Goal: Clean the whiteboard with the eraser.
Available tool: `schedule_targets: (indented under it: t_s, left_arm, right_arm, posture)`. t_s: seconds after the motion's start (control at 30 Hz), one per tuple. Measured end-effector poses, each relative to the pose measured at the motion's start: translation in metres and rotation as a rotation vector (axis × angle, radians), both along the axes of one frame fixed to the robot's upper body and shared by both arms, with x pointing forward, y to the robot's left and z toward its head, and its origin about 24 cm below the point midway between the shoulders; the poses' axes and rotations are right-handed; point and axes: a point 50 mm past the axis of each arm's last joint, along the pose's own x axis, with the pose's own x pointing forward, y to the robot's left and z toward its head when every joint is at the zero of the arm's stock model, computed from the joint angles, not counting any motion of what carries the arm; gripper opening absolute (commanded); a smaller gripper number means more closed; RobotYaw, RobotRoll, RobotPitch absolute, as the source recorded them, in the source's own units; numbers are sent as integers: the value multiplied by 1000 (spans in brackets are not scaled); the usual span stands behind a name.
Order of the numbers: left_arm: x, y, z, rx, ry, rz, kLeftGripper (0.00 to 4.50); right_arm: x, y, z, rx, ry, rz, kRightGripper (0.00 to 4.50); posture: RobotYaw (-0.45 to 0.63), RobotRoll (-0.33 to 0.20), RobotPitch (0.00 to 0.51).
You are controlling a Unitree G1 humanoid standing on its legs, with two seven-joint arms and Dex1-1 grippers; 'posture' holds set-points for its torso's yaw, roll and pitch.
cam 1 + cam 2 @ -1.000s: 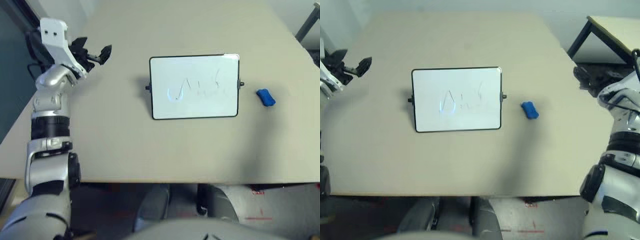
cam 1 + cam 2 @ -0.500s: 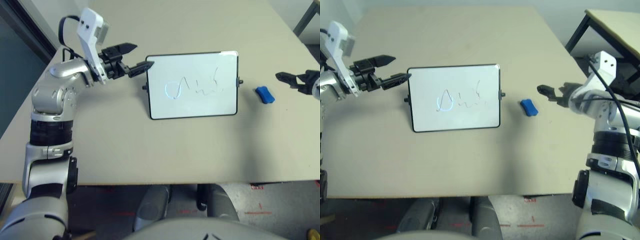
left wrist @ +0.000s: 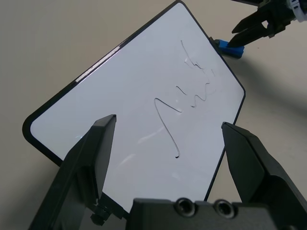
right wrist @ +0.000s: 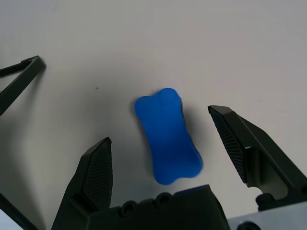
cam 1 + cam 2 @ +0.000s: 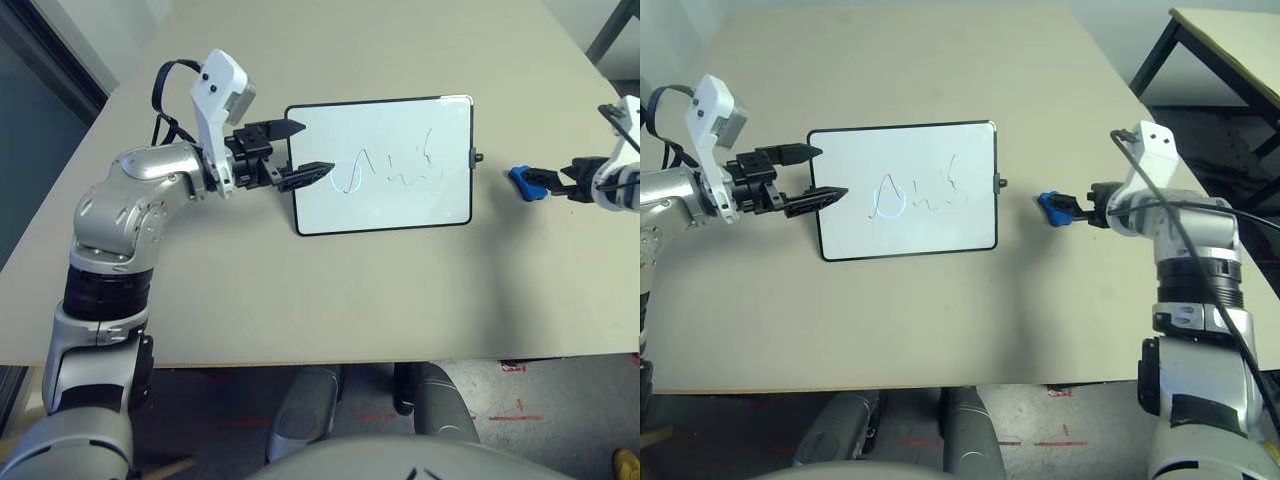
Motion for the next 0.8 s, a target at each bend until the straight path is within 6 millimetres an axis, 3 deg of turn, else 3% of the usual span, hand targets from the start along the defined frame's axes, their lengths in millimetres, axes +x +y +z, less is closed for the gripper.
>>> schedule_targets:
  t_s: [0.37, 0.8]
  left_arm:
    - [-5, -4, -1, 16, 0, -1, 4500]
    - [-4, -4, 2, 15, -7, 3, 4500]
  right_arm:
    - [5, -3, -12, -94, 35, 3, 4455]
    - [5, -4, -13, -112, 29, -9, 4455]
  posture:
    - [213, 0, 183]
    - [213, 0, 188]
